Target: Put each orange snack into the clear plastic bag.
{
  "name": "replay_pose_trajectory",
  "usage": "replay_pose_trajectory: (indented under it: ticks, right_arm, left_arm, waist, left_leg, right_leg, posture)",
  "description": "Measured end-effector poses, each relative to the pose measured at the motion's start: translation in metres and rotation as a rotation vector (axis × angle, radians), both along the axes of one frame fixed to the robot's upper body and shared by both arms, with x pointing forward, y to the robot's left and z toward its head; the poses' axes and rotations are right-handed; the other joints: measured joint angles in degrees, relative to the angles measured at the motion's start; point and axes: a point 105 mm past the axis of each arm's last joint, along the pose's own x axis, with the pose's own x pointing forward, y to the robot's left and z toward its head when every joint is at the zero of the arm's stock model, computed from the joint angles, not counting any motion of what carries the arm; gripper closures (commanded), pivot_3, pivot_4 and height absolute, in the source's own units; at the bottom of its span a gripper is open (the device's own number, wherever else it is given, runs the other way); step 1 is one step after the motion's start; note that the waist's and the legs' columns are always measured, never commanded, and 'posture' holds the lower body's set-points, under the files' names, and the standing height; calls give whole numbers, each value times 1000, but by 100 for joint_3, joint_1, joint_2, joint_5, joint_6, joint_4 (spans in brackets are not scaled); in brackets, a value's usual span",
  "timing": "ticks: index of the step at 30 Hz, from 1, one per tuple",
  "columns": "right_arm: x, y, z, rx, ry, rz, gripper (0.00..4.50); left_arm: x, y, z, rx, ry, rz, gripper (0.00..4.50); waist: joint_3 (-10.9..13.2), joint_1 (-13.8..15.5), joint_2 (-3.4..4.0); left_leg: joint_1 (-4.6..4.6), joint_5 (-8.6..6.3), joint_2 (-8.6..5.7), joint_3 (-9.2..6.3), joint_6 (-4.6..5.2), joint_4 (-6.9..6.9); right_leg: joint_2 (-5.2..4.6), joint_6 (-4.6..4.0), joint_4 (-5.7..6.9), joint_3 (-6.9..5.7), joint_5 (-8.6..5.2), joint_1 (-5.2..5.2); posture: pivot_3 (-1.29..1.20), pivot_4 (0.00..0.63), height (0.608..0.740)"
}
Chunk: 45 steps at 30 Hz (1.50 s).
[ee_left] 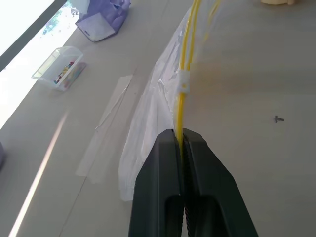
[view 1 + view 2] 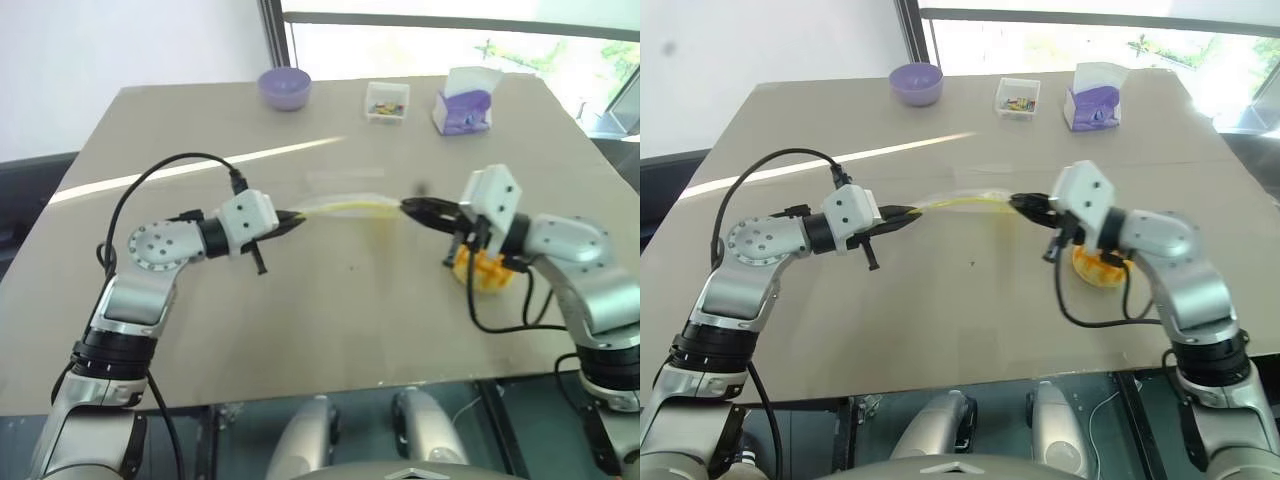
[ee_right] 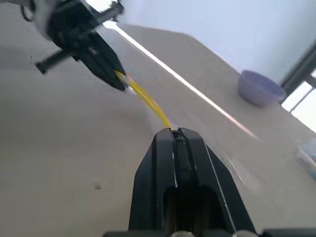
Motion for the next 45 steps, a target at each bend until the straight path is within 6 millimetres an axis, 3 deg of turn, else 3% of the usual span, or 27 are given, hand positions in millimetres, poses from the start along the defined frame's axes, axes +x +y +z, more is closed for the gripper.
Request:
replay_pose_trajectory:
  ticks: [8,17,34,45]
  right_arm:
    - [25,39,-7,-67,-109,-54,4461]
    - [24,51,-14,-95,-130,-22,4461]
    - [31,49,-21,-161,-162,-40,4461]
    - [49,36,-41,-298,-235,-141,4461]
  left_arm:
    - [0,-2,1,-3,-2,-6,4500]
    - [0,-3,1,-10,2,-6,4500]
    - [-2,-9,3,-18,2,-13,4500]
    - [-5,-13,4,-39,21,-23,4500]
  waist:
    - [-1,19,-1]
    - [-1,8,-1]
    - [-1,-1,-1]
    - [-1,-1,-1]
  left_leg:
    - [-4,14,-11,-4,-23,0]
    - [-5,13,-11,-4,-23,0]
    - [-5,13,-11,-4,-23,0]
    - [-5,13,-11,-3,-23,0]
  right_leg:
    - [-8,0,0,-3,0,-2]
    - [-7,0,-1,-4,0,-3]
    - [-6,0,-1,-4,0,-3]
    - [-6,0,-1,-4,0,-3]
  posture:
    - [0,150,740]
    - [0,150,740]
    - [0,150,740]
    - [0,150,740]
